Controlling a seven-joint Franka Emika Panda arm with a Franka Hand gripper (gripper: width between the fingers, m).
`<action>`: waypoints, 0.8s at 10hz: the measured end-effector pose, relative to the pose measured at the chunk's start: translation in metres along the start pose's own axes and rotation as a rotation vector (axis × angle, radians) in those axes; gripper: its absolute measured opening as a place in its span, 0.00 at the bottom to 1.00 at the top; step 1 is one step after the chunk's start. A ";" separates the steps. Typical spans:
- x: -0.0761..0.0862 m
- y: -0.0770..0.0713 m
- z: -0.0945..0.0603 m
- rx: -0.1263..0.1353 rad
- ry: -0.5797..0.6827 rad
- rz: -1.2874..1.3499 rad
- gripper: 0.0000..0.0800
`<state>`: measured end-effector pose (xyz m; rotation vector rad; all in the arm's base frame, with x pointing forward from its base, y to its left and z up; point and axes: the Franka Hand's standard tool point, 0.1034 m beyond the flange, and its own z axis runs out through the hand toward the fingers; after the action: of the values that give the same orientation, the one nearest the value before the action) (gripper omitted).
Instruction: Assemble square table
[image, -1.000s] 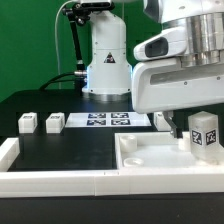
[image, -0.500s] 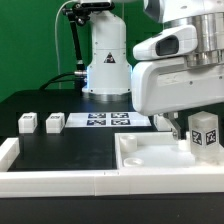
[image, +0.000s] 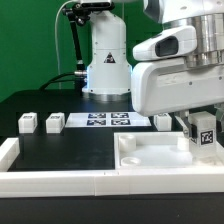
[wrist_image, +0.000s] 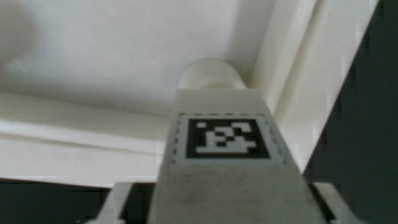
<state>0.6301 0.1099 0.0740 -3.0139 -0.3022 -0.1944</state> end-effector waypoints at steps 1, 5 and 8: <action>0.000 0.000 0.000 0.000 0.000 0.023 0.36; 0.000 -0.001 0.001 0.002 -0.001 0.192 0.36; -0.001 -0.003 0.002 -0.011 0.000 0.535 0.36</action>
Offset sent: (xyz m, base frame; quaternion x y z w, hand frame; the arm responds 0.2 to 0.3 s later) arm 0.0000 0.0000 0.0000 0.0000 0.0000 0.1938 0.9810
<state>0.6284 0.1125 0.0725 -2.9701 0.5039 -0.1459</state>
